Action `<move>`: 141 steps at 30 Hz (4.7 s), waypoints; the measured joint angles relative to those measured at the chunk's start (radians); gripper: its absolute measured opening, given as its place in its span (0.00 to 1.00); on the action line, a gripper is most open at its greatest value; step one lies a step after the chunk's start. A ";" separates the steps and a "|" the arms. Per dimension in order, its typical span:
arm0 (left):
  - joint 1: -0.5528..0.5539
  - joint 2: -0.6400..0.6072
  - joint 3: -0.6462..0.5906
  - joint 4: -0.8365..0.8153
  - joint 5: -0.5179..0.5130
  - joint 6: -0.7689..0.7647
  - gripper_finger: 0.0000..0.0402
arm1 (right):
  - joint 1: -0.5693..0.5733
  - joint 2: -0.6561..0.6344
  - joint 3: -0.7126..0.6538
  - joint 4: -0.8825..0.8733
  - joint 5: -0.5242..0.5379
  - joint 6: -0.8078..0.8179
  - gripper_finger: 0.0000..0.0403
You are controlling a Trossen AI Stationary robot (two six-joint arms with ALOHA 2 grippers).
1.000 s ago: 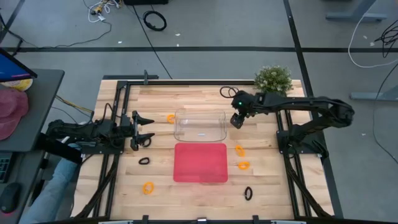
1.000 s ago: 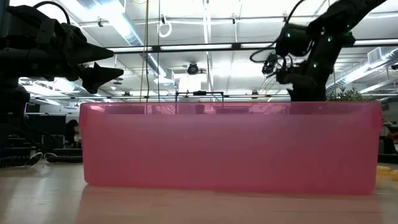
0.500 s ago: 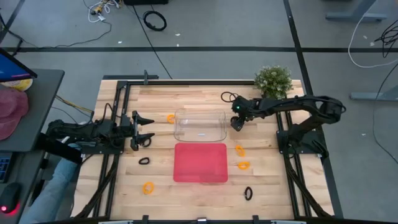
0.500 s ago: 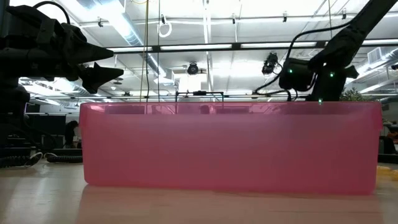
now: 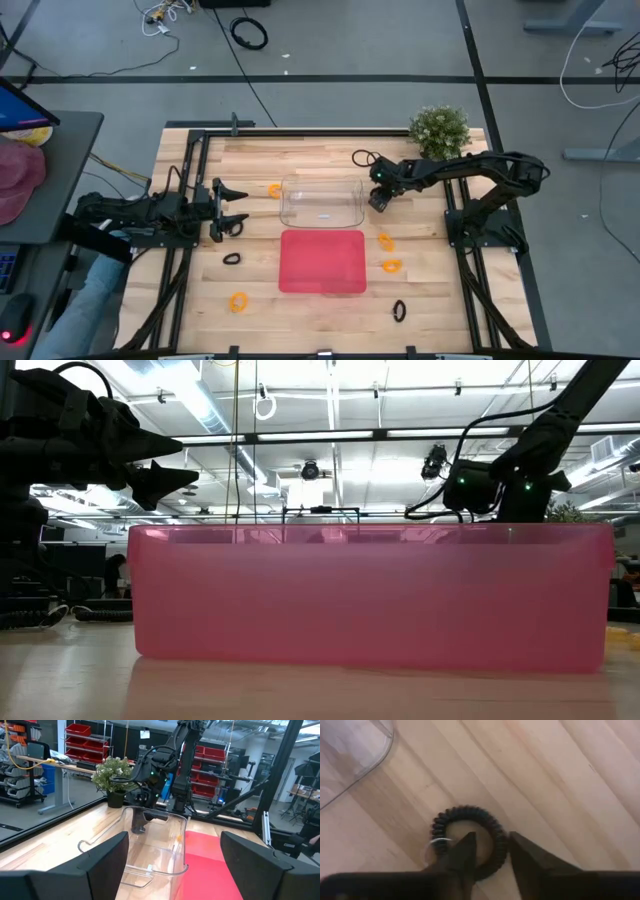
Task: Sort spring keychains
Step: Put the black spring keychain into the transparent bin
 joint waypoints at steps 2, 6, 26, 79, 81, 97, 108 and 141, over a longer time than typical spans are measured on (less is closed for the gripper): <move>0.000 0.000 0.000 0.000 0.000 0.000 0.80 | -0.002 0.001 0.000 -0.015 0.003 0.000 0.10; 0.000 0.000 0.000 0.000 0.000 0.000 0.80 | -0.003 0.001 0.000 -0.029 -0.004 0.000 0.04; 0.000 0.000 0.000 0.000 0.000 0.000 0.80 | -0.005 -0.311 0.081 -0.115 0.159 -0.031 0.01; 0.000 0.000 0.000 0.000 0.000 0.000 0.80 | 0.248 -0.218 0.257 0.410 -0.206 -0.105 0.02; 0.000 0.000 0.000 0.000 0.000 0.000 0.80 | 0.248 -0.209 0.256 0.409 -0.206 -0.104 0.02; 0.000 0.000 0.000 0.000 0.000 0.000 0.80 | 0.243 -0.207 0.257 0.420 -0.143 -0.049 0.13; 0.000 0.000 0.000 0.000 0.000 0.000 0.80 | 0.243 -0.207 0.257 0.416 -0.142 -0.043 0.26; 0.000 0.000 0.000 0.000 0.000 0.000 0.80 | 0.550 -0.217 0.405 0.313 -0.098 -0.244 0.32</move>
